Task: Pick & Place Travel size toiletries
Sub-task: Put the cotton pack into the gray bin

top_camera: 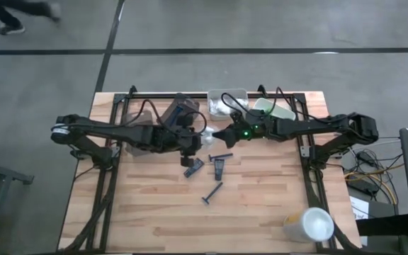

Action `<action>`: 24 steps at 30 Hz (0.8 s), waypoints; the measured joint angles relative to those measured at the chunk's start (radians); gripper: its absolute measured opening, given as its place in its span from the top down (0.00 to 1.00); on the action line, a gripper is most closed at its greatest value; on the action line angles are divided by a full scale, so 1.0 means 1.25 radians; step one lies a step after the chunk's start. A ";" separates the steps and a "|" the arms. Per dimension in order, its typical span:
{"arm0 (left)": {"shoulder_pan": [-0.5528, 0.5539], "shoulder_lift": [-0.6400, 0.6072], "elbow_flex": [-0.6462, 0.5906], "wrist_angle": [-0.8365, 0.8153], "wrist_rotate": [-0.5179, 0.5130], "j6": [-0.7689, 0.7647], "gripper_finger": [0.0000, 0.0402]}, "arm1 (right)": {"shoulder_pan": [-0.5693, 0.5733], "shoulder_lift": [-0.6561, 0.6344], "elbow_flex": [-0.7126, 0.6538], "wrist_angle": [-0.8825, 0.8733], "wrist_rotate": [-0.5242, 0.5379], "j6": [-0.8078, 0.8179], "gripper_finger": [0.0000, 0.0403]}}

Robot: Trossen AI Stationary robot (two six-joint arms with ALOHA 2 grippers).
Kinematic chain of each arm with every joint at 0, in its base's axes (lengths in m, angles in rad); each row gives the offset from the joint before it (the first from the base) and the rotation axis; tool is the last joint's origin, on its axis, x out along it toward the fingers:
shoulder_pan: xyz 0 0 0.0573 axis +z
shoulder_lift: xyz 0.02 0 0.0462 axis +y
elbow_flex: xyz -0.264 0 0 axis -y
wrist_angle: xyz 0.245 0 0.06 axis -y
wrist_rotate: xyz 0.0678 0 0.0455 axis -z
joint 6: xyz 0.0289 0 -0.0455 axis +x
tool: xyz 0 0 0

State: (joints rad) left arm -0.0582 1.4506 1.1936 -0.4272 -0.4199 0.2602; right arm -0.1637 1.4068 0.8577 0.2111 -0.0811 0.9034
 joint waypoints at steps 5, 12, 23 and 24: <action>-0.002 -0.021 0.031 -0.075 0.001 -0.046 0.51 | -0.025 -0.023 0.000 -0.041 0.025 -0.024 0.92; -0.002 -0.076 0.024 -0.104 0.002 -0.116 0.52 | -0.074 -0.042 -0.001 -0.134 0.126 -0.087 0.92; -0.002 -0.089 0.023 -0.205 0.003 -0.207 0.53 | -0.180 -0.031 -0.001 -0.186 0.254 -0.228 0.92; -0.002 -0.089 0.023 -0.213 0.003 -0.213 0.53 | -0.192 -0.031 -0.001 -0.186 0.256 -0.241 0.92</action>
State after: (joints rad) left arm -0.0605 1.3399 1.2221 -0.6937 -0.4160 -0.0065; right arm -0.4036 1.3682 0.8570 -0.0219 0.2390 0.6017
